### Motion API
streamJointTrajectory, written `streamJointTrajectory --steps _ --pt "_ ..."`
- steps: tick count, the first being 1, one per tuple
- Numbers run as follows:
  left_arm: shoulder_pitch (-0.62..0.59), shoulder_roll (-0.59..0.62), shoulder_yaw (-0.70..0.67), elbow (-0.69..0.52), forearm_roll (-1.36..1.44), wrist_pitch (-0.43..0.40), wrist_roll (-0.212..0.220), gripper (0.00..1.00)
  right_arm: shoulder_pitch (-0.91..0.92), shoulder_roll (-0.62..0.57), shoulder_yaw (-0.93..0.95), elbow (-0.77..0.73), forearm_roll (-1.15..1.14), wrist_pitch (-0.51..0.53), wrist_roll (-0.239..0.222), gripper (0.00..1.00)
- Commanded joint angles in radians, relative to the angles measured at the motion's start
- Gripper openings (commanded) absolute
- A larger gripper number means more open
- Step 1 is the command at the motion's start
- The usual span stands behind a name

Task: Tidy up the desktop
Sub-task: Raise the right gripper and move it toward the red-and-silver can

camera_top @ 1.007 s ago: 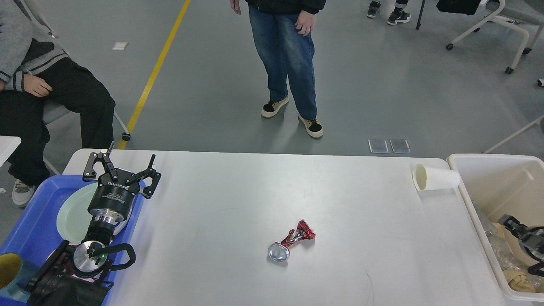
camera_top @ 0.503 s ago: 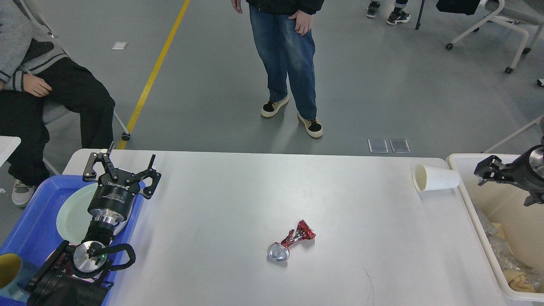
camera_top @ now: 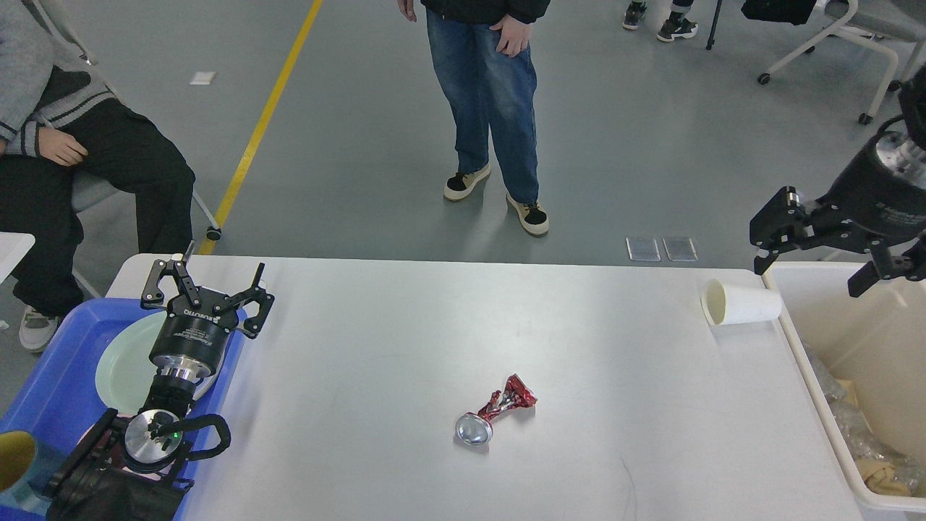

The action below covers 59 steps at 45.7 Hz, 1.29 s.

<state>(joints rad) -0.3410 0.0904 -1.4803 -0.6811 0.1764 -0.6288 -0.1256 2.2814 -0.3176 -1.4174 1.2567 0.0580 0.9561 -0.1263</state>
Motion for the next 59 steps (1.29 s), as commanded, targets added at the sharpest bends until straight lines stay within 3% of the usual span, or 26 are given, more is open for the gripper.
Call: streamJointTrajectory --steps 1,23,33,45,48,54,59 --pt "0.000 0.002 0.000 0.000 0.000 0.000 0.001 0.96 0.084 0.055 0.026 0.041 0.011 0.004 -0.001 1.00" --pt "0.000 0.002 0.000 0.000 0.000 0.000 0.001 0.96 0.352 -0.029 0.107 0.351 0.022 0.004 -0.004 1.00" --pt "0.002 0.003 0.000 0.000 0.000 0.000 0.001 0.96 0.340 -0.034 0.147 0.340 0.022 0.004 -0.003 1.00" --pt "0.000 0.002 0.000 0.000 0.000 0.000 0.001 0.96 0.162 -0.026 0.196 0.259 0.084 -0.003 -0.006 1.00" --pt "0.000 0.002 0.000 0.000 0.000 0.000 0.001 0.96 0.118 -0.024 0.189 0.247 0.167 -0.074 -0.022 1.00" --pt "0.000 0.002 0.000 0.000 0.000 0.000 0.001 0.96 0.004 -0.021 0.212 0.245 0.298 -0.207 -0.121 1.00" --pt "0.000 0.002 0.000 0.000 0.000 0.000 0.001 0.96 -0.130 -0.018 0.294 0.236 0.368 -0.341 -0.167 1.00"
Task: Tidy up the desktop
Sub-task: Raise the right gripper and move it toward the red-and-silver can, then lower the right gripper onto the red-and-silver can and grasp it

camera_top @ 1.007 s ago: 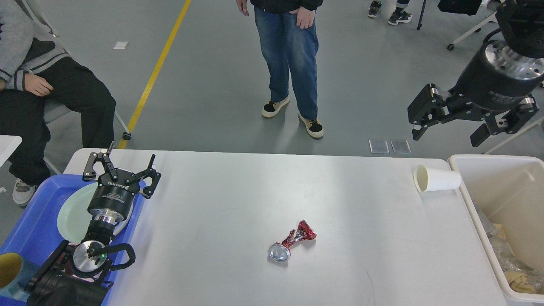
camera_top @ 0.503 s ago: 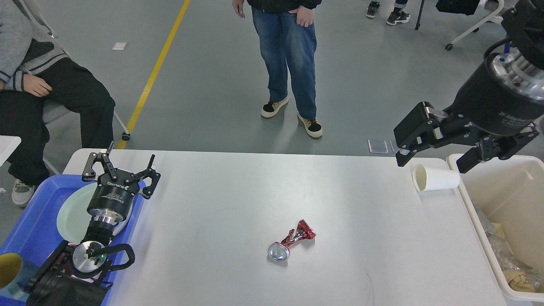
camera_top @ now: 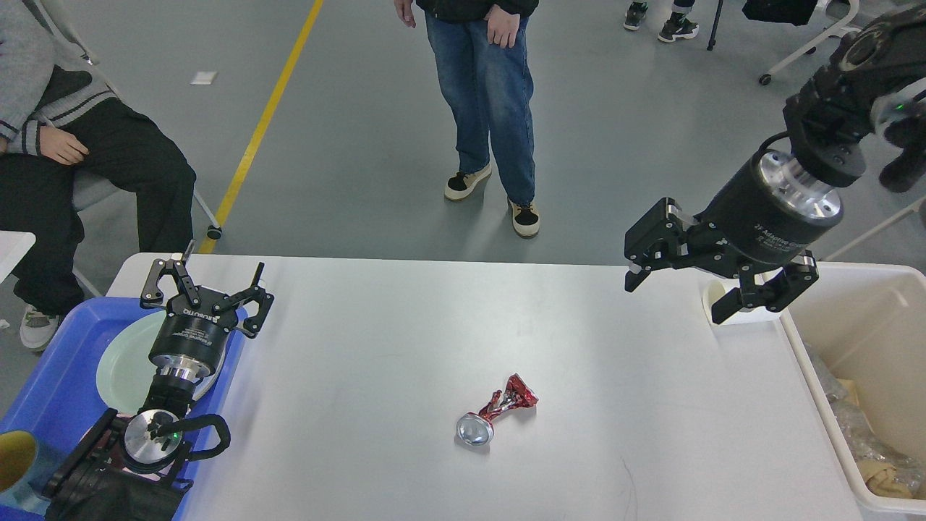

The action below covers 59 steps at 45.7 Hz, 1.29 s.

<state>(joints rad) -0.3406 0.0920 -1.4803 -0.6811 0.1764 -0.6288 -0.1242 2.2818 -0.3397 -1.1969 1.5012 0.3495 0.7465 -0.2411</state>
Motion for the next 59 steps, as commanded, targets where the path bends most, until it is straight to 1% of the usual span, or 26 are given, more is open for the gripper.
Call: streamJointTrajectory --steps 1,5,7,13,20,36,42,48,52,59 --pt "0.000 0.000 0.000 0.000 0.000 0.000 0.000 0.96 -0.165 0.007 0.092 -0.019 0.097 -0.162 -0.058 1.00" --pt "0.000 0.000 0.000 0.000 0.000 0.000 0.000 0.96 -0.339 0.014 0.170 -0.085 0.190 -0.252 -0.073 1.00" --pt "0.000 0.000 0.000 0.000 0.000 0.001 0.000 0.96 -0.425 0.024 0.210 -0.128 0.235 -0.289 -0.073 1.00" --pt "0.000 0.000 0.000 0.000 0.000 0.000 -0.002 0.96 -0.643 0.083 0.328 -0.251 0.263 -0.349 -0.073 1.00" --pt "0.000 0.000 0.000 0.000 0.000 0.000 -0.002 0.96 -0.751 0.100 0.391 -0.297 0.246 -0.446 -0.072 0.99" --pt "0.000 0.000 0.000 0.000 0.000 0.000 -0.002 0.96 -0.906 0.229 0.548 -0.521 0.243 -0.450 -0.072 1.00" --pt "0.000 0.000 0.000 0.000 0.000 0.000 -0.002 0.96 -0.970 0.326 0.554 -0.634 0.241 -0.449 -0.072 1.00" --pt "0.000 0.000 0.000 0.000 0.000 0.000 -0.002 0.96 -1.035 0.376 0.557 -0.711 0.240 -0.449 -0.070 1.00" --pt "0.000 0.000 0.000 0.000 0.000 0.000 -0.002 0.96 -1.064 0.390 0.565 -0.748 0.232 -0.455 -0.070 1.00" --pt "0.000 0.000 0.000 0.000 0.000 0.000 -0.002 0.96 -1.098 0.380 0.614 -0.770 0.232 -0.501 -0.070 1.00"
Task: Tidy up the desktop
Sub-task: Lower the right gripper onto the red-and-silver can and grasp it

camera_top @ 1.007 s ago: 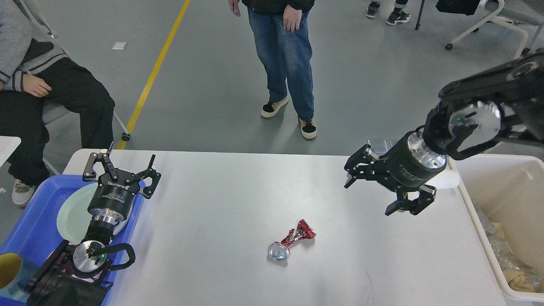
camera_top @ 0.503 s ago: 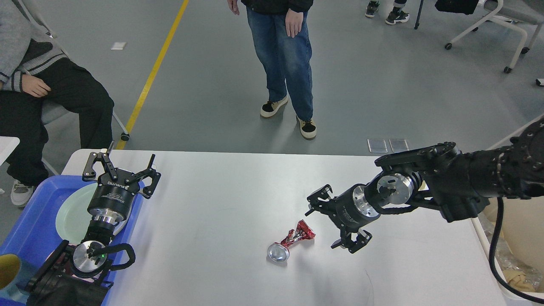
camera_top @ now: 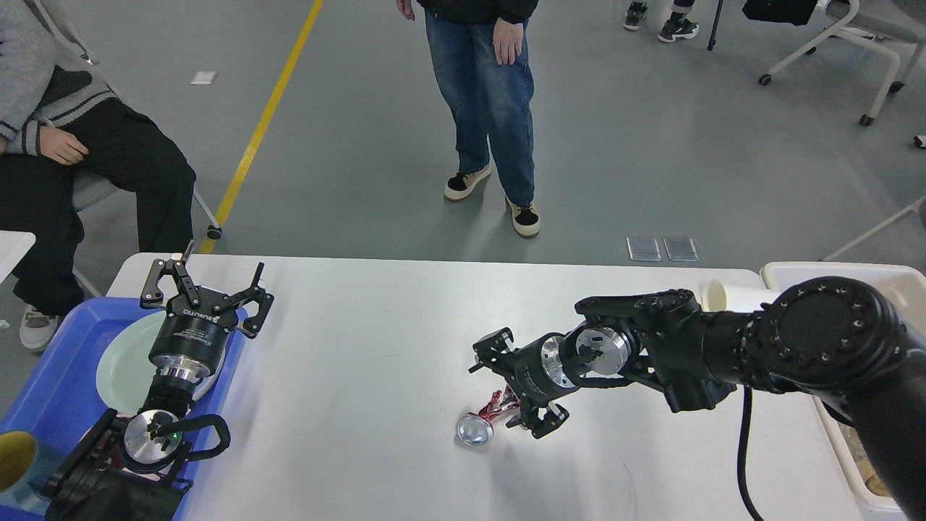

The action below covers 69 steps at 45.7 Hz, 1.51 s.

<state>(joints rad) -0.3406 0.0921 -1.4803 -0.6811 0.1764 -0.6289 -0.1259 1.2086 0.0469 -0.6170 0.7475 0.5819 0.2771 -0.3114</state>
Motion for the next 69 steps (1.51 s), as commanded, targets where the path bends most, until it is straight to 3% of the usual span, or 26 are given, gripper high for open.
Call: streamJointTrajectory --steps 1,30,51,60,66,69 --pt "0.000 0.000 0.000 0.000 0.000 0.000 0.000 0.96 -0.026 -0.009 0.039 -0.016 -0.001 -0.036 0.000 1.00" --pt "0.000 0.000 0.000 0.000 0.000 0.000 0.000 0.96 -0.121 0.039 0.039 -0.180 -0.070 -0.064 0.000 0.99" --pt "0.000 0.000 0.000 0.000 0.000 0.000 0.000 0.96 -0.141 0.040 0.059 -0.182 -0.096 -0.092 0.003 0.94" --pt "0.000 0.000 0.000 0.000 0.000 0.000 0.000 0.96 -0.142 0.039 0.068 -0.182 -0.096 -0.095 0.003 0.78" --pt "0.000 0.000 0.000 0.000 0.000 0.000 0.000 0.96 -0.144 0.036 0.068 -0.189 -0.096 -0.096 0.005 0.57" --pt "0.000 0.000 0.000 0.000 0.000 0.002 0.000 0.96 -0.146 0.034 0.068 -0.192 -0.096 -0.098 0.005 0.52"
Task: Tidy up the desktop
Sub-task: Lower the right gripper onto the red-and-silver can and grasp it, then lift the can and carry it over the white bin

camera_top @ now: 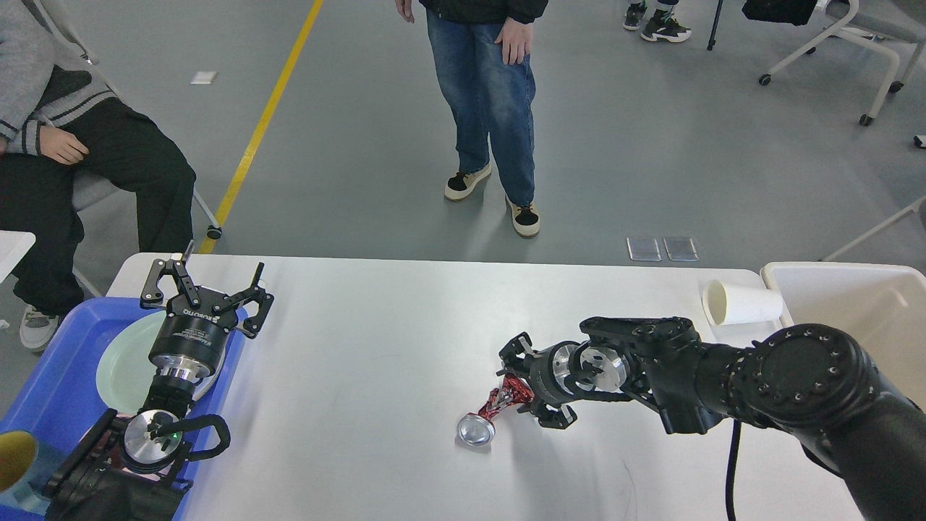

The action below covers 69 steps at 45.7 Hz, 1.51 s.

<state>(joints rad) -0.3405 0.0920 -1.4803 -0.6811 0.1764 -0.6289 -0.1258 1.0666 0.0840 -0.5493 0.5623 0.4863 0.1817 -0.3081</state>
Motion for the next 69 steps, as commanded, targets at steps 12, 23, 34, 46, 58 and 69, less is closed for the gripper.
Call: streamJointTrajectory --steps 12,23,34,46,58,69 --pt "0.000 0.000 0.000 0.000 0.000 0.000 0.000 0.96 -0.005 -0.010 0.000 0.004 -0.002 -0.005 0.000 0.27" --pt "0.000 0.000 0.000 0.000 0.000 0.000 0.000 0.96 0.071 -0.087 -0.012 0.119 0.000 -0.004 -0.003 0.00" --pt "0.000 0.000 0.000 0.000 0.000 0.000 0.000 0.96 0.346 -0.222 -0.180 0.427 -0.002 0.007 -0.005 0.00" --pt "0.000 0.000 0.000 0.000 0.000 0.000 0.000 0.96 0.674 -0.299 -0.443 0.724 -0.099 0.111 0.000 0.00" --pt "0.000 0.000 0.000 0.000 0.000 0.001 0.000 0.96 1.051 -0.398 -0.650 0.947 -0.307 0.352 0.012 0.00" --pt "0.001 0.002 0.000 0.000 0.000 0.002 0.000 0.96 1.420 -0.461 -0.784 1.119 -0.390 0.481 0.156 0.00"
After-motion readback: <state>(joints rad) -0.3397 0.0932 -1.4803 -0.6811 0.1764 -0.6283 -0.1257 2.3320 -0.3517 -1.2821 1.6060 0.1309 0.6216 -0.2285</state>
